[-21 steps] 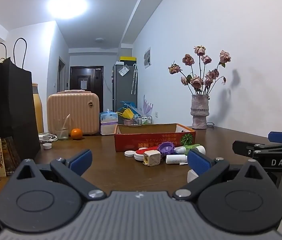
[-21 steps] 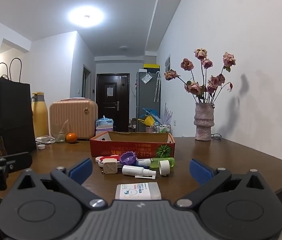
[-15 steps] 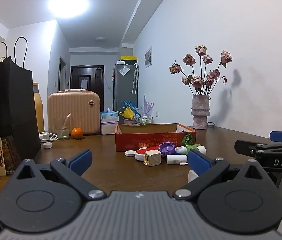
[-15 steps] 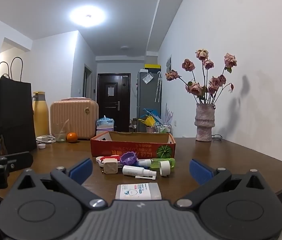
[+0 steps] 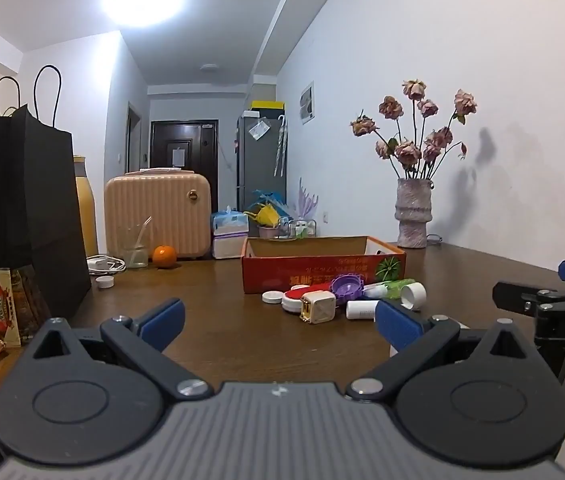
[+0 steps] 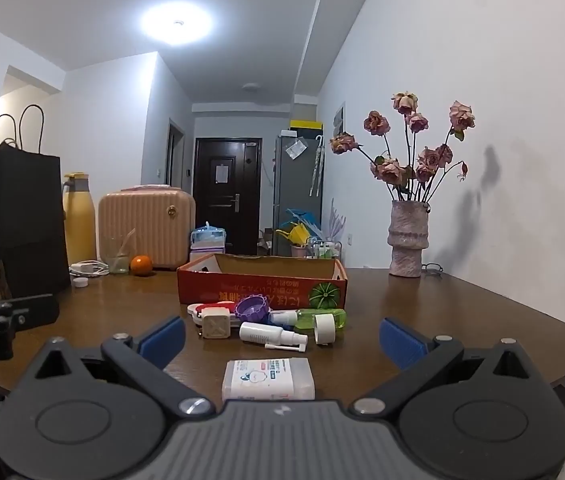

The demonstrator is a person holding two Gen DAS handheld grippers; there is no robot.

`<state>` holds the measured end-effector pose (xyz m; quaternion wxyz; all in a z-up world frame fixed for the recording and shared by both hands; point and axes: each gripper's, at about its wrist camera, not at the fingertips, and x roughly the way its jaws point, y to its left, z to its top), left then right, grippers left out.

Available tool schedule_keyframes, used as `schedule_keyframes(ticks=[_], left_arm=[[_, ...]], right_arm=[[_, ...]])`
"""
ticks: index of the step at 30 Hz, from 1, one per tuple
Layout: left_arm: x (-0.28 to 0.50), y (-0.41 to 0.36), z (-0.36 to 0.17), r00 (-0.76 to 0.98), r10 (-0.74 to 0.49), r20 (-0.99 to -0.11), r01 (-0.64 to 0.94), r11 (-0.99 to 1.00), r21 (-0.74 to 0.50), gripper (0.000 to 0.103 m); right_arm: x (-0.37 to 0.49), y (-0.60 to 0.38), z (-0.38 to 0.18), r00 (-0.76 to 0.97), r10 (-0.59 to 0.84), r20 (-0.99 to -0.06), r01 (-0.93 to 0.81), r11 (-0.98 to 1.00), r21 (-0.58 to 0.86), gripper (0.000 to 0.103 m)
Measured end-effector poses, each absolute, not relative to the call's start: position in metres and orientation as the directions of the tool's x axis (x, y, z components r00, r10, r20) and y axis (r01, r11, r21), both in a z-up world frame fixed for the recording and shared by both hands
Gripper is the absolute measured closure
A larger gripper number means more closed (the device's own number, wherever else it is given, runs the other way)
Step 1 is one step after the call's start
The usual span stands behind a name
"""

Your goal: Organize rigid objects

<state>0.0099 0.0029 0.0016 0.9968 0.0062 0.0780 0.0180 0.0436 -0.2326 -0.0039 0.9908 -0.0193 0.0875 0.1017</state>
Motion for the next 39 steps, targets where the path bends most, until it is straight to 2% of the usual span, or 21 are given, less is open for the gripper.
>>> schedule_keyframes(ticks=[39], left_arm=[[0.0120, 0.0039, -0.0003, 0.986, 0.016, -0.165, -0.011, 0.999, 0.031, 0.000]], right_arm=[[0.0438, -0.2333, -0.0072, 0.961, 0.208, -0.185, -0.211, 0.978, 0.003, 0.000]])
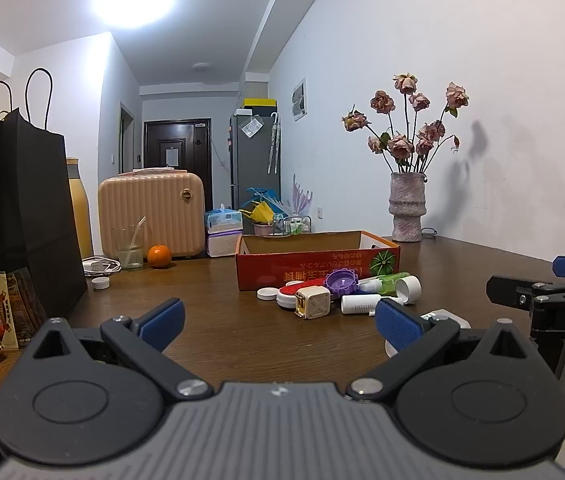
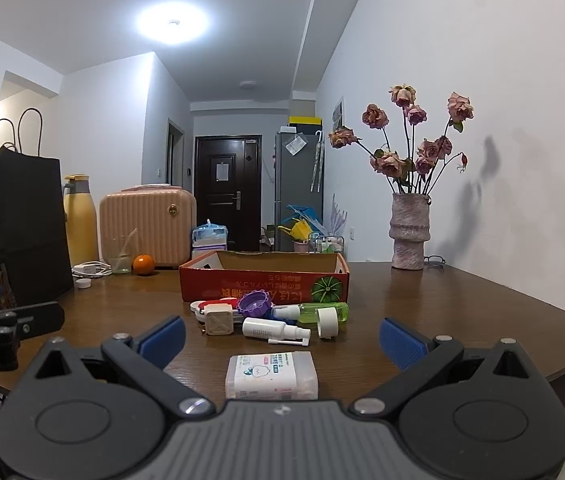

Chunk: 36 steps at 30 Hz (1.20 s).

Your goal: Organize rigid objects

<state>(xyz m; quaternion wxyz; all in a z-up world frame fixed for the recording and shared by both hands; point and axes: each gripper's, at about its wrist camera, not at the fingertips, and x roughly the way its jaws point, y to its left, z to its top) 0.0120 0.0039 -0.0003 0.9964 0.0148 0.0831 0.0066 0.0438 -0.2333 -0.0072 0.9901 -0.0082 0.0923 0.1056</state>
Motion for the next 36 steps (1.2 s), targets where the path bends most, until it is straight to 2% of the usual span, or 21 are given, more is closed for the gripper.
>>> schedule_keyframes(ticks=[30, 36], left_arm=[[0.0106, 0.0053, -0.0007, 0.986, 0.005, -0.164, 0.000, 1.000, 0.030, 0.000], [0.0124, 0.0067, -0.0012, 0.985, 0.019, -0.174, -0.015, 1.000, 0.027, 0.000]], right_arm=[[0.0451, -0.2350, -0.0081, 0.960, 0.205, -0.189, -0.206, 0.978, 0.015, 0.000], [0.0472, -0.2426, -0.0120, 0.949, 0.247, -0.196, -0.232, 0.968, 0.096, 0.000]])
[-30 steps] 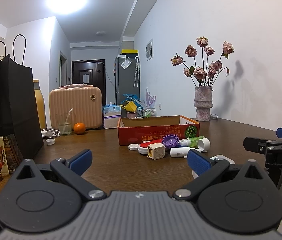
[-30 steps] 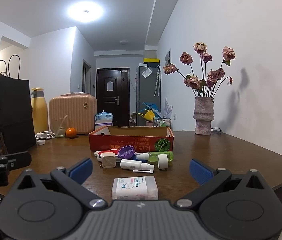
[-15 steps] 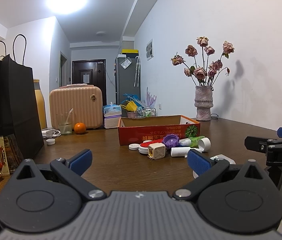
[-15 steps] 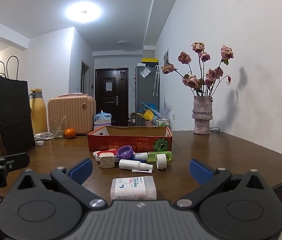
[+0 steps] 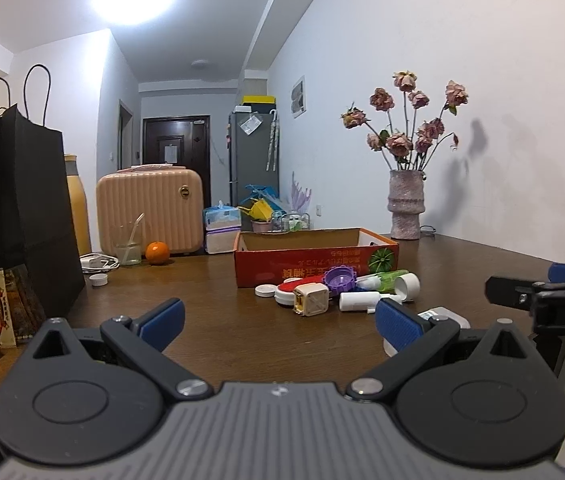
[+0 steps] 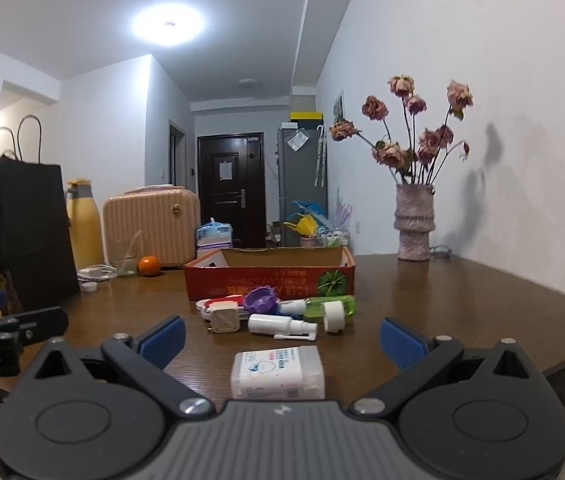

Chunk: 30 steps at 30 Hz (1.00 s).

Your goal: Organize rigid objects

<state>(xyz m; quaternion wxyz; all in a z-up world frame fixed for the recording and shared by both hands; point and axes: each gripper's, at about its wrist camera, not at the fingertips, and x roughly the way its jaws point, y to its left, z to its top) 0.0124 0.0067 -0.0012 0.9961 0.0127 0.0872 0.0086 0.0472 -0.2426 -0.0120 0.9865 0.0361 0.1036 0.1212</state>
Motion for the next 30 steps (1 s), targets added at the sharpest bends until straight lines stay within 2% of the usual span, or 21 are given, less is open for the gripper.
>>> schedule_keyframes(ticks=[4, 7, 10, 13, 14, 16, 18, 20, 22, 24, 26, 28, 30], left_arm=[[0.017, 0.009, -0.003, 0.983, 0.021, -0.185, -0.018, 1.000, 0.021, 0.000], [0.023, 0.008, -0.007, 0.985, 0.039, -0.165, -0.032, 0.998, 0.047, 0.000], [0.038, 0.006, -0.011, 0.985, 0.078, -0.156, -0.066, 0.995, 0.079, 0.000], [0.050, 0.010, -0.011, 0.993, 0.005, -0.122, -0.003, 1.000, 0.015, 0.000], [0.055, 0.009, -0.011, 0.991, -0.005, -0.136, 0.005, 1.000, 0.002, 0.000], [0.067, 0.002, -0.010, 0.985, -0.014, -0.172, 0.020, 0.999, 0.033, 0.000], [0.080, -0.008, -0.013, 0.974, -0.025, -0.227, 0.038, 0.998, 0.055, 0.000], [0.094, -0.015, -0.018, 0.950, -0.085, -0.300, 0.096, 0.995, 0.022, 0.000], [0.110, -0.020, -0.023, 0.914, -0.167, -0.371, 0.160, 0.986, -0.050, 0.000], [0.125, -0.025, -0.026, 0.887, -0.211, -0.409, 0.189, 0.977, -0.095, 0.000], [0.137, -0.031, -0.027, 0.884, -0.212, -0.417, 0.194, 0.977, -0.085, 0.000], [0.148, -0.035, -0.024, 0.887, -0.211, -0.412, 0.196, 0.977, -0.080, 0.000], [0.159, -0.036, -0.021, 0.887, -0.213, -0.409, 0.196, 0.977, -0.084, 0.000]], right_arm=[[0.043, -0.252, -0.019, 0.964, 0.224, -0.143, -0.192, 0.959, 0.209, 0.000], [0.050, -0.253, -0.024, 0.976, 0.153, -0.156, -0.123, 0.974, 0.190, 0.000], [0.073, -0.255, -0.027, 0.960, 0.115, -0.256, -0.077, 0.985, 0.155, 0.000], [0.107, -0.270, -0.024, 0.889, 0.204, -0.409, -0.138, 0.973, 0.185, 0.000], [0.118, -0.279, -0.022, 0.869, 0.259, -0.421, -0.187, 0.961, 0.203, 0.000], [0.127, -0.292, -0.023, 0.874, 0.269, -0.405, -0.197, 0.958, 0.210, 0.000], [0.140, -0.299, -0.026, 0.844, 0.299, -0.446, -0.230, 0.952, 0.202, 0.000], [0.154, -0.302, -0.032, 0.775, 0.387, -0.499, -0.315, 0.922, 0.225, 0.000], [0.164, -0.299, -0.038, 0.734, 0.413, -0.540, -0.355, 0.910, 0.213, 0.000], [0.178, -0.293, -0.043, 0.711, 0.392, -0.584, -0.358, 0.916, 0.178, 0.005], [0.192, -0.291, -0.048, 0.689, 0.404, -0.602, -0.361, 0.911, 0.198, 0.027], [0.205, -0.293, -0.052, 0.660, 0.470, -0.586, -0.380, 0.882, 0.279, 0.036], [0.221, -0.288, -0.056, 0.628, 0.515, -0.583, -0.399, 0.857, 0.327, 0.053]])
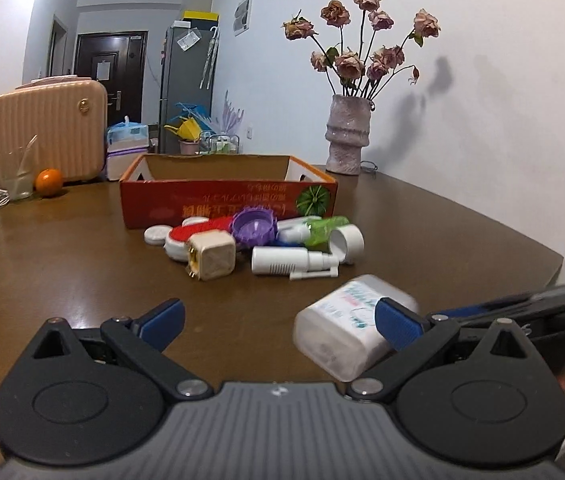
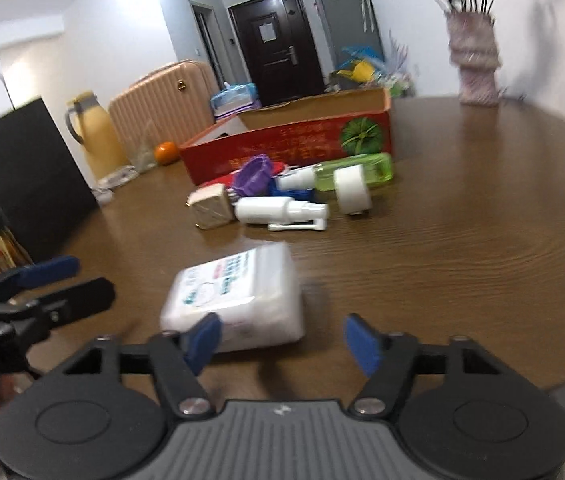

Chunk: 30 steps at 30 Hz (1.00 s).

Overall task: Organize rigid objects
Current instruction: 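Lower the right gripper onto the white wet-wipe pack and close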

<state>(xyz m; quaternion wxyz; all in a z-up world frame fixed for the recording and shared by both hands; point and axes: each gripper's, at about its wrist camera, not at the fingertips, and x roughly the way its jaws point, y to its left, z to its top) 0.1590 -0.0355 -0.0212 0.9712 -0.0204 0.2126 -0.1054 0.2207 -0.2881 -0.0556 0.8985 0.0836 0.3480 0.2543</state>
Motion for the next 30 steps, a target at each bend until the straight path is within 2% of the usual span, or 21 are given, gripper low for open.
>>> schedule_keyframes(ticks=[2, 5, 7, 8, 9, 11, 13, 14, 16, 17, 19, 21, 24, 28, 30], left_arm=[[0.171, -0.035, -0.021, 0.893, -0.187, -0.410, 0.170, 0.982, -0.076, 0.000], [0.193, -0.030, -0.022, 0.883, -0.156, -0.442, 0.128, 0.987, -0.094, 0.001], [0.205, -0.023, -0.021, 0.869, -0.162, -0.468, 0.110, 0.984, -0.137, 0.002], [0.208, -0.021, -0.020, 0.865, -0.170, -0.471, 0.109, 0.982, -0.154, 0.002], [0.210, -0.019, -0.019, 0.862, -0.182, -0.472, 0.114, 0.979, -0.169, 0.002], [0.216, -0.022, -0.019, 0.851, -0.205, -0.483, 0.127, 0.974, -0.189, 0.002], [0.221, -0.031, -0.023, 0.829, -0.244, -0.502, 0.149, 0.964, -0.222, 0.003], [0.223, -0.037, -0.025, 0.821, -0.256, -0.510, 0.159, 0.961, -0.227, 0.005], [0.225, -0.051, -0.030, 0.816, -0.261, -0.515, 0.182, 0.963, -0.201, 0.009], [0.225, -0.057, -0.032, 0.817, -0.258, -0.516, 0.189, 0.965, -0.182, 0.013], [0.227, -0.063, -0.037, 0.818, -0.220, -0.531, 0.174, 0.975, -0.137, 0.025], [0.229, -0.056, -0.039, 0.815, -0.205, -0.542, 0.155, 0.978, -0.136, 0.026], [0.227, -0.042, -0.038, 0.830, -0.147, -0.538, 0.107, 0.989, -0.104, 0.026], [0.225, -0.027, -0.033, 0.838, -0.134, -0.529, 0.088, 0.990, -0.111, 0.028], [0.229, -0.024, -0.033, 0.838, -0.110, -0.535, 0.064, 0.993, -0.103, 0.032]], right_arm=[[0.228, -0.275, -0.058, 0.612, 0.552, -0.566, -0.433, 0.833, 0.345, 0.057], [0.238, -0.254, -0.057, 0.634, 0.567, -0.526, -0.476, 0.822, 0.312, 0.055], [0.239, -0.254, -0.050, 0.681, 0.539, -0.496, -0.484, 0.839, 0.247, 0.039], [0.240, -0.259, -0.047, 0.705, 0.517, -0.485, -0.476, 0.852, 0.217, 0.015], [0.241, -0.267, -0.044, 0.734, 0.493, -0.467, -0.460, 0.867, 0.192, 0.005], [0.245, -0.287, -0.040, 0.775, 0.476, -0.416, -0.439, 0.879, 0.186, 0.004], [0.258, -0.305, -0.037, 0.770, 0.490, -0.408, -0.421, 0.871, 0.252, 0.004], [0.268, -0.312, -0.036, 0.754, 0.508, -0.417, -0.412, 0.860, 0.302, 0.002], [0.289, -0.310, -0.032, 0.692, 0.507, -0.513, -0.391, 0.861, 0.325, 0.002], [0.298, -0.304, -0.029, 0.658, 0.495, -0.568, -0.398, 0.868, 0.296, 0.002], [0.304, -0.291, -0.027, 0.627, 0.491, -0.605, -0.470, 0.857, 0.209, 0.002], [0.300, -0.282, -0.029, 0.639, 0.475, -0.605, -0.507, 0.852, 0.134, 0.000], [0.303, -0.270, -0.027, 0.622, 0.461, -0.633, -0.524, 0.846, 0.101, 0.000], [0.303, -0.280, -0.028, 0.612, 0.601, -0.515, -0.544, 0.792, 0.277, 0.000], [0.306, -0.277, -0.030, 0.598, 0.610, -0.520, -0.539, 0.786, 0.303, 0.003]])
